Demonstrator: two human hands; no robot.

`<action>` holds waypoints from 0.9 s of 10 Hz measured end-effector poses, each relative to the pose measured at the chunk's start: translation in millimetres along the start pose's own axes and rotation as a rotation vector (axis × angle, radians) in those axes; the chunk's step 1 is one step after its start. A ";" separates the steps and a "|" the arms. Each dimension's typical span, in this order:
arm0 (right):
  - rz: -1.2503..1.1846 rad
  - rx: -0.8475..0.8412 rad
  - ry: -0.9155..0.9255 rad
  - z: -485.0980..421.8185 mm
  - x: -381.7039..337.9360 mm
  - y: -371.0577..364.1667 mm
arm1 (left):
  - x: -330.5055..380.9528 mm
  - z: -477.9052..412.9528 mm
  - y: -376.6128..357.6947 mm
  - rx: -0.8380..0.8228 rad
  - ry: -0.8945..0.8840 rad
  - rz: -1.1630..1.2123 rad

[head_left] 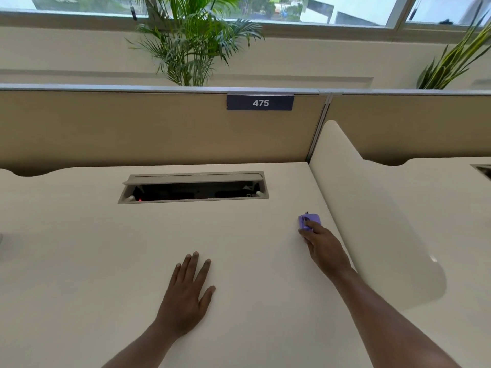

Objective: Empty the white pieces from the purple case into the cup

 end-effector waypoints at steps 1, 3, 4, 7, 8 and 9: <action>0.000 -0.034 -0.029 -2.1 11.1 -8.6 | -1.2 0.2 0.2 0.016 -0.010 0.020; -0.012 -0.067 -0.097 -0.6 24.1 -19.0 | -5.8 -1.1 -4.5 0.013 -0.001 0.034; -0.012 -0.049 -0.110 3.4 23.4 -21.5 | -5.5 -0.3 -6.8 0.007 0.003 0.037; 0.099 -0.066 -0.019 1.4 5.0 -5.3 | -6.5 0.6 -6.5 0.003 0.008 0.030; 0.226 -0.037 -0.052 3.0 6.1 6.4 | -6.0 -1.2 -6.2 0.025 -0.004 0.020; 0.292 0.013 -0.057 10.3 -12.2 12.2 | -2.0 -0.8 -7.3 0.012 0.004 0.069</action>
Point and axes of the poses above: each hand's wrist, its own z-axis away from the middle knuckle, its own y-axis out of the back of the hand, x = y × z, the point moved 7 cm from there along -z, towards the middle knuckle, and after that the axes turned 9 degrees about x, right-handed, at the moved point
